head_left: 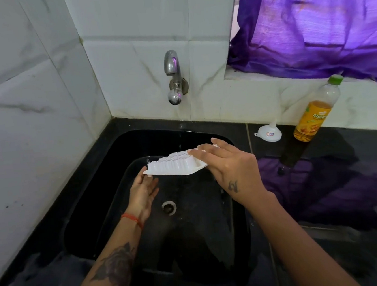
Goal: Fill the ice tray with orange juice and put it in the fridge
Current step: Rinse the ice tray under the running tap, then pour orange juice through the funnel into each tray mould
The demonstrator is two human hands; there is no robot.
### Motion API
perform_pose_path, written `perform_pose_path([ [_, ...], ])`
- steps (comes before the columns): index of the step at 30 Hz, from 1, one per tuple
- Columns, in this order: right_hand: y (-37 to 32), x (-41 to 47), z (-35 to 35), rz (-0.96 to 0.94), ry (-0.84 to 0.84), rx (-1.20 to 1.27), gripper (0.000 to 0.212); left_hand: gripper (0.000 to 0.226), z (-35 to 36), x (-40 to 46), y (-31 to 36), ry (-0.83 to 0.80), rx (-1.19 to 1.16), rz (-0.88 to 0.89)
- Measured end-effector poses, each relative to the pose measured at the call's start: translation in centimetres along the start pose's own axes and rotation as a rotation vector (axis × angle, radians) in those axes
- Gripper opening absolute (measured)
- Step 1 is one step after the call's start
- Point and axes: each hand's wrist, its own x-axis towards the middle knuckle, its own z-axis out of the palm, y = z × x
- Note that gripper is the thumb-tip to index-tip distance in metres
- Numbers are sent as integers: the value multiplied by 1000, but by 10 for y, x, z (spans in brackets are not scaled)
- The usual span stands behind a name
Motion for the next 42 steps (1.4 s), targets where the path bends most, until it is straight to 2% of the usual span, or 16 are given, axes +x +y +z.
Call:
perform_pose_path([
  [5, -1, -11, -8, 70, -15, 58, 28, 45, 6, -7, -2, 43, -7, 10],
  [7, -3, -13, -20, 250, -102, 155, 32, 42, 11, -10, -2, 89, -15, 18],
  [11, 16, -27, -27, 750, -459, 419, 35, 17, 23, -22, -4, 170, 89, 42],
  [12, 23, -32, -28, 852, -490, 492, 35, 15, 24, -25, -4, 186, 139, 35],
  [14, 38, -46, -35, 1024, -520, 605, 33, 26, 31, -31, -8, 169, 267, 12],
  [16, 53, -64, -43, 1125, -530, 664, 30, 28, 42, -41, -12, 123, 387, -13],
  [18, 70, -81, -54, 1195, -522, 660, 28, 19, 60, -54, -16, 67, 478, -21],
  [20, 89, -96, -67, 1270, -500, 603, 30, 21, 80, -68, -20, -2, 546, -27],
  [22, 111, -112, -81, 1296, -517, 454, 31, 25, 102, -81, -25, -63, 592, -16],
  [26, 153, -147, -112, 1198, -662, 39, 37, 27, 150, -104, -40, -176, 624, -23],
  [31, 187, -187, -144, 1314, -646, 61, 34, 30, 196, -120, -66, -269, 724, -45],
  [42, 204, -238, -150, 1467, -512, 77, 39, 33, 237, -127, -103, -232, 947, 16],
])
